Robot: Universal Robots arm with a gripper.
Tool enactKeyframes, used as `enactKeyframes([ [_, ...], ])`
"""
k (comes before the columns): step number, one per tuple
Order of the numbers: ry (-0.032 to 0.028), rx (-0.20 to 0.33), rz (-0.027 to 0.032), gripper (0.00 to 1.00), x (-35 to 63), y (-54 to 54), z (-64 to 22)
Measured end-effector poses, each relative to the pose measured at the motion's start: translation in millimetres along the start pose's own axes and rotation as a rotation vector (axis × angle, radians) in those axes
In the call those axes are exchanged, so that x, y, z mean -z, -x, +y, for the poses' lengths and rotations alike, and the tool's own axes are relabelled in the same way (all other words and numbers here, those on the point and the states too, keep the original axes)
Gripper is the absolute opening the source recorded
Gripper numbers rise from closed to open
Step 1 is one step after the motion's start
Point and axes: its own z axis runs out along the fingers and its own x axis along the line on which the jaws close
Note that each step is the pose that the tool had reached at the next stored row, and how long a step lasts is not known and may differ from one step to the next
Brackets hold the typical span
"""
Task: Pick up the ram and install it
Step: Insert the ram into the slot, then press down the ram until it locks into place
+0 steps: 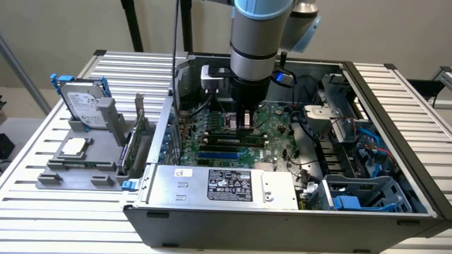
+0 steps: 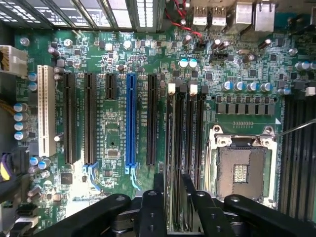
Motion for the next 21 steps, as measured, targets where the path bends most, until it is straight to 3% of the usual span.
enactKeyframes([
  [5, -0.0001, 0.0, -0.0008, 0.11, 1.7, 0.1, 0.0],
  [21, 0.0001, 0.0, -0.004, 0.11, 1.8, 0.1, 0.0],
])
